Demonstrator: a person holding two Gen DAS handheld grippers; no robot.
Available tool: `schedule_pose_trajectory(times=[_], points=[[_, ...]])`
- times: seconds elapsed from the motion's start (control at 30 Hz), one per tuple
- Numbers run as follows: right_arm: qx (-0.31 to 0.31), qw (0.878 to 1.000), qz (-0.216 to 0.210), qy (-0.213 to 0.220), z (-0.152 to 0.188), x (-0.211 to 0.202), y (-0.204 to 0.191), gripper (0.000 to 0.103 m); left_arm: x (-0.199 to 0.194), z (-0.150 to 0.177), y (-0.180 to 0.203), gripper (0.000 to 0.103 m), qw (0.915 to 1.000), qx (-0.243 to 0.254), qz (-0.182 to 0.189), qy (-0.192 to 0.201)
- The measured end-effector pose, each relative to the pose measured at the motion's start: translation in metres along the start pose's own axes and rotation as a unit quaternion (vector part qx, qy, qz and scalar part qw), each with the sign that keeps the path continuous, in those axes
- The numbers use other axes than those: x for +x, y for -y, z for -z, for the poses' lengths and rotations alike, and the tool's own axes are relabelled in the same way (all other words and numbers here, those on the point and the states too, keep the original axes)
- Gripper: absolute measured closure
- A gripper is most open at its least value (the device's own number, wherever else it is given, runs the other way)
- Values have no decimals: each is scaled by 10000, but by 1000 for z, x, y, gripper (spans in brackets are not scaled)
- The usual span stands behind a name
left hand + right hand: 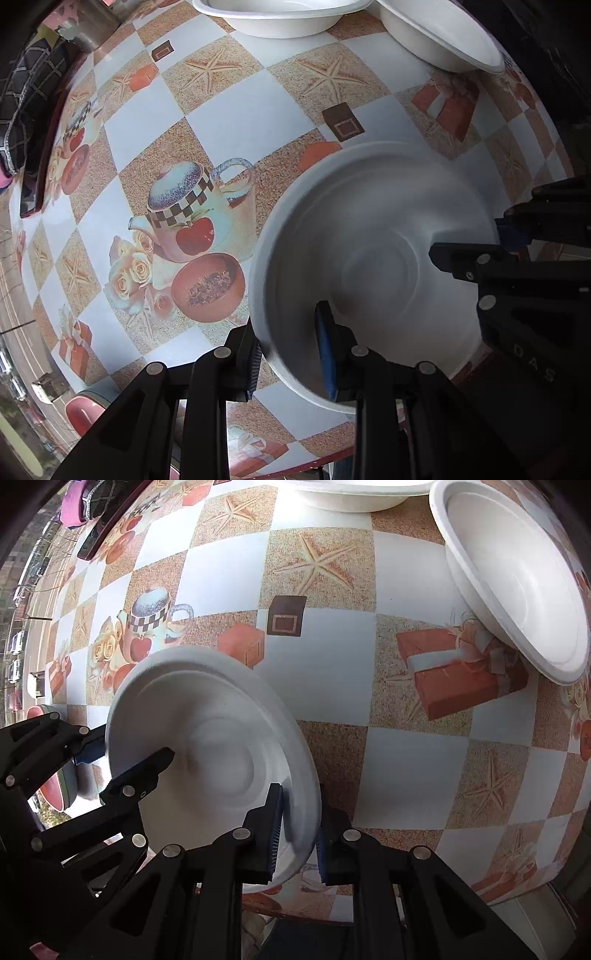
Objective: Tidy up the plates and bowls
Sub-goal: 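Carry the white plate with both tools onto the pink plate and release, then move both open tools to the rim of another white paper plate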
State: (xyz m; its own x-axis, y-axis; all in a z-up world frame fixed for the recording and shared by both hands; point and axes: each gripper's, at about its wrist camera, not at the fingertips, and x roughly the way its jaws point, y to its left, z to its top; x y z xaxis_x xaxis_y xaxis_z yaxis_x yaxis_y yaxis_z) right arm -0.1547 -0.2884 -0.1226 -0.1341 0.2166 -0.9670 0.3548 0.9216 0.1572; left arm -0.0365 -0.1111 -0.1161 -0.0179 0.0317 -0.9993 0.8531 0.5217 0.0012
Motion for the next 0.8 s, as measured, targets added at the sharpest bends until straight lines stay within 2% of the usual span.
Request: schedule_pose_trajectory(times=[0.3, 0.37, 0.4, 0.43, 0.47, 0.5, 0.57, 0.8], points=[[44, 10000, 22, -60, 57, 7, 5, 85, 3, 28, 21, 73, 9999, 156, 57, 4], [134, 9999, -8, -12, 64, 7, 16, 85, -2, 29, 18, 63, 9999, 94, 77, 97], [186, 9998, -14, 17, 65, 6, 19, 85, -7, 40, 17, 57, 9998, 50, 67, 168], [269, 9996, -43, 58, 66, 3, 23, 85, -13, 37, 14, 42, 9997, -1, 56, 237], [361, 9993, -64, 83, 68, 1, 28, 77, -17, 38, 10, 30, 9995, -56, 56, 305], [464, 9988, -71, 112, 70, -2, 33, 49, -21, 40, 5, 27, 9992, -106, 75, 369], [693, 9971, -79, 299, 74, -11, 46, 16, -31, 44, -6, 26, 9986, -205, 179, 449], [1655, 9849, -23, 511, 95, -25, 101, 16, -59, 47, -37, 25, 9957, -522, 401, 645]])
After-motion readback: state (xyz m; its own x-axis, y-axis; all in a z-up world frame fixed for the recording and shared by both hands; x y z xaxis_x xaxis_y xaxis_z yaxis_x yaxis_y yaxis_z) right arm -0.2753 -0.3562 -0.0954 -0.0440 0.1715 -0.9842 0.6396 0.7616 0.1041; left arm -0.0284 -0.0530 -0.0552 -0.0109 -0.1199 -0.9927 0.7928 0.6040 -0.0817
